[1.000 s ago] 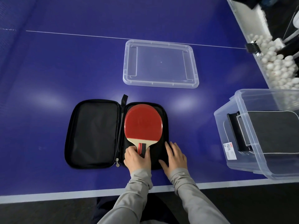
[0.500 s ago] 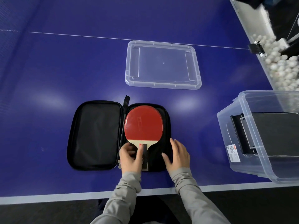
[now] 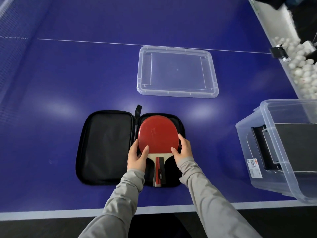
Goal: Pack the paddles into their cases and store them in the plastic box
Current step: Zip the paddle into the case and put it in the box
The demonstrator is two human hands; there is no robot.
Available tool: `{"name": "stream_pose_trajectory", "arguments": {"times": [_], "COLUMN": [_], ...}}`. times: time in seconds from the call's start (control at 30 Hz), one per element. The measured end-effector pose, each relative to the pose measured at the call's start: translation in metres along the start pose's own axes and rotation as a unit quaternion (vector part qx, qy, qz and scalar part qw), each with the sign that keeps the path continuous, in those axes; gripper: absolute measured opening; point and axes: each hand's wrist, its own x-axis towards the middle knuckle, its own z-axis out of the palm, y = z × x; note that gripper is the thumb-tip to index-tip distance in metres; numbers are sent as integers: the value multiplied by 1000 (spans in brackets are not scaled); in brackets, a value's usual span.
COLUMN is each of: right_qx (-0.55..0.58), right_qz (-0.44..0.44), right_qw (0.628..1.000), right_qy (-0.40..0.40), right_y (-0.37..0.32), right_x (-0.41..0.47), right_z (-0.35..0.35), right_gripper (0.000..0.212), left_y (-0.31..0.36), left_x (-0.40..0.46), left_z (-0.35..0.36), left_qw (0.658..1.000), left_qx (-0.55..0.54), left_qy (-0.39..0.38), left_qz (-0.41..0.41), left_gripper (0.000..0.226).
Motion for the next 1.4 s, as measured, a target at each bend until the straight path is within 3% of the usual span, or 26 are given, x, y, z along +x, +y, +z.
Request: {"name": "stream_pose_trajectory", "arguments": {"times": [0.37, 0.63, 0.73, 0.83, 0.9, 1.0, 1.07, 1.27, 1.4], "right_qx": [64, 68, 54, 52, 45, 26, 8, -27, -51], "right_qz": [-7, -14, -32, -31, -10, 7, 4, 12, 18], "right_qw": [997, 995, 993, 986, 985, 989, 991, 995, 995], "right_qy": [51, 65, 102, 156, 167, 145, 131, 97, 84], "right_y": [11, 14, 15, 26, 37, 49, 54, 54, 54], "right_x": [-2, 2, -2, -10, -18, -31, -39, -47, -48], "right_z": [-1, -2, -3, -9, -12, -15, -15, -10, -10], "right_gripper": [57, 55, 54, 49, 49, 52, 54, 55, 59], "left_y": [1, -2, 0, 1, -2, -10, -15, -14, 4], "left_x": [3, 11, 15, 26, 34, 41, 41, 34, 21], "left_z": [-5, -12, -24, -61, -93, -132, -149, -177, -192], "left_qw": [997, 996, 992, 947, 923, 917, 925, 977, 993], "left_qx": [-52, 20, 97, 239, 293, 323, 317, 179, 37], "left_qy": [-57, -78, 4, 149, 219, 233, 208, 115, 108], "left_qz": [18, 30, 83, 158, 117, -1, -40, -6, -11], "left_gripper": [49, 49, 46, 45, 56, 75, 73, 40, 57]}}
